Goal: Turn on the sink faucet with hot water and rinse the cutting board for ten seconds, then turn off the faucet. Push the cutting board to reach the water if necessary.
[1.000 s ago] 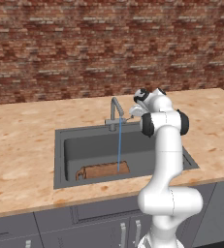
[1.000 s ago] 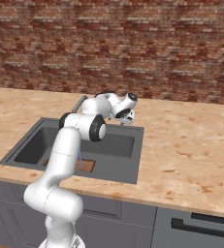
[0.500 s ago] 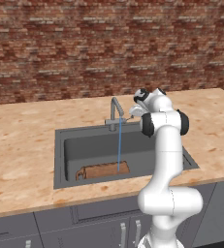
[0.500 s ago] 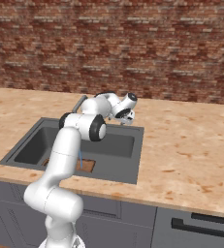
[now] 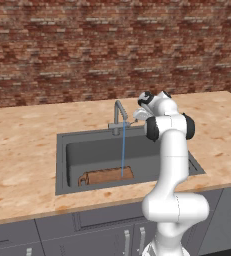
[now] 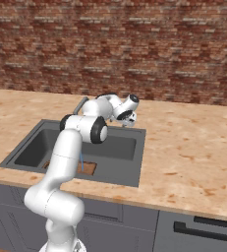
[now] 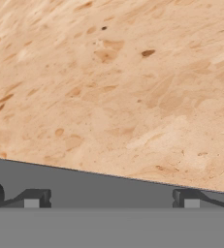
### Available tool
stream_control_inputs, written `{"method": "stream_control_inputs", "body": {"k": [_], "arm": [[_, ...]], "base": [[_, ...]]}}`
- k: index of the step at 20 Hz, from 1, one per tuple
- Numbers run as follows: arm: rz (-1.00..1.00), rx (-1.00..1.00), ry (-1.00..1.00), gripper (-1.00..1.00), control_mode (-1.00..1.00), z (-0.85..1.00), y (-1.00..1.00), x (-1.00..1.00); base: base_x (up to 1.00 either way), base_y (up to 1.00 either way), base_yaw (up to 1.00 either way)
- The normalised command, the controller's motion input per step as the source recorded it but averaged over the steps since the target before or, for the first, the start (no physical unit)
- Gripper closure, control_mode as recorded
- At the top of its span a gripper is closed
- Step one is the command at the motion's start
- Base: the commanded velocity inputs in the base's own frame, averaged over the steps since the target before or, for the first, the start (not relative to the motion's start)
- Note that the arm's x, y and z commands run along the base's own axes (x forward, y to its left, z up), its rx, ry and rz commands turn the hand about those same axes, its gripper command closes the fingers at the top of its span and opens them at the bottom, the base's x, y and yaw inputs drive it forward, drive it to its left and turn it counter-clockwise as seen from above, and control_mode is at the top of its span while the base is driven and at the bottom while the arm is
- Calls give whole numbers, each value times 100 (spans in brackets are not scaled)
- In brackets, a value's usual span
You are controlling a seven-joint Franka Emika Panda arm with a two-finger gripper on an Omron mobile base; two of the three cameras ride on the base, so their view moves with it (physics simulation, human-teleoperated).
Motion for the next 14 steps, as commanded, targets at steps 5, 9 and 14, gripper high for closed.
{"method": "stream_control_inputs", "body": {"k": [5,9,14], "arm": [[0,0,0,-100,-100,0,0,0],[0,0,0,-100,-100,0,0,0],[0,0,0,-100,-100,0,0,0]], "base": [[0,0,0],[0,0,0],[0,0,0]]}}
